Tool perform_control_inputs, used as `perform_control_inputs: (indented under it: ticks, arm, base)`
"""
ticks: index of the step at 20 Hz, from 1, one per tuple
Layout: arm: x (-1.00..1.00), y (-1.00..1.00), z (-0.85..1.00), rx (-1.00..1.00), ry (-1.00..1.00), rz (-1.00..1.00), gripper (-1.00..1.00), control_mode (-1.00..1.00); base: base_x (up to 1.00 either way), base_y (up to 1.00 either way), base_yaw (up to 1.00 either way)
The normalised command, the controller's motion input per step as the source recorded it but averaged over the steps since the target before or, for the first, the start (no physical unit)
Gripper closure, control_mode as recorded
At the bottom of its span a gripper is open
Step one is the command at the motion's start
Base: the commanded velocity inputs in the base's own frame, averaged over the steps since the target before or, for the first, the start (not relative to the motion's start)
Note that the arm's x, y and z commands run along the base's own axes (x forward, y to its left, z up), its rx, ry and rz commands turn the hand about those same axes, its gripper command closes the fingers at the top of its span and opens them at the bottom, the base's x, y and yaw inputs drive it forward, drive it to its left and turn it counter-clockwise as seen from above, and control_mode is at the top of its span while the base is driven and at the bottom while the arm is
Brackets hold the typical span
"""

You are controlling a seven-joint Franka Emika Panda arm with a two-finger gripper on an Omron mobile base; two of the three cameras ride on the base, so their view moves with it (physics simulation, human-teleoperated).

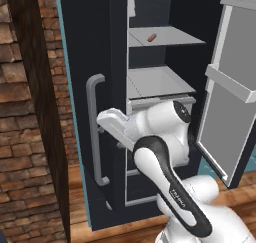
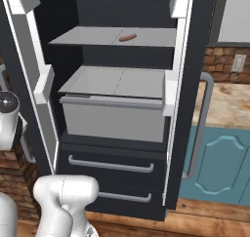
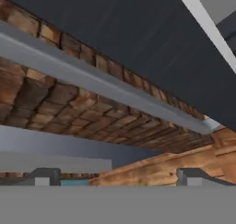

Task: Move the hot dog bun to the plate on the dining table and place the condiment next to that plate. Then navigate to the fridge and take the sausage and place it on the plate as well.

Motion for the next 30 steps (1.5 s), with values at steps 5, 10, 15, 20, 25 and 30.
perform_control_inputs:
  ticks: [5, 10, 15, 20, 25, 30]
  arm:
    - [-0.08, -1.00, 0.50, -0.35, -0.03, -0.05, -1.00, -1.00]
    - [0.00, -1.00, 0.24, -0.48, 0.00, -0.07, -1.00, -1.00]
    - [-0.03, -0.99, -0.01, -0.44, 0.05, 0.00, -1.00, -1.00]
    - [-0.13, -0.94, -0.46, -0.15, 0.16, 0.00, -1.00, -1.00]
    - [-0.12, -0.70, -0.47, 0.02, 0.08, 0.00, -1.00, -1.00]
    - [0.16, -0.27, -0.07, 0.00, 0.01, 0.00, -1.00, 1.00]
  base:
    - [0.00, 0.00, 0.00]
    - [0.00, 0.00, 0.00]
    - [0.00, 0.00, 0.00]
    - [0.00, 0.00, 0.00]
    - [0.00, 0.00, 0.00]
    - [0.30, -0.15, 0.00]
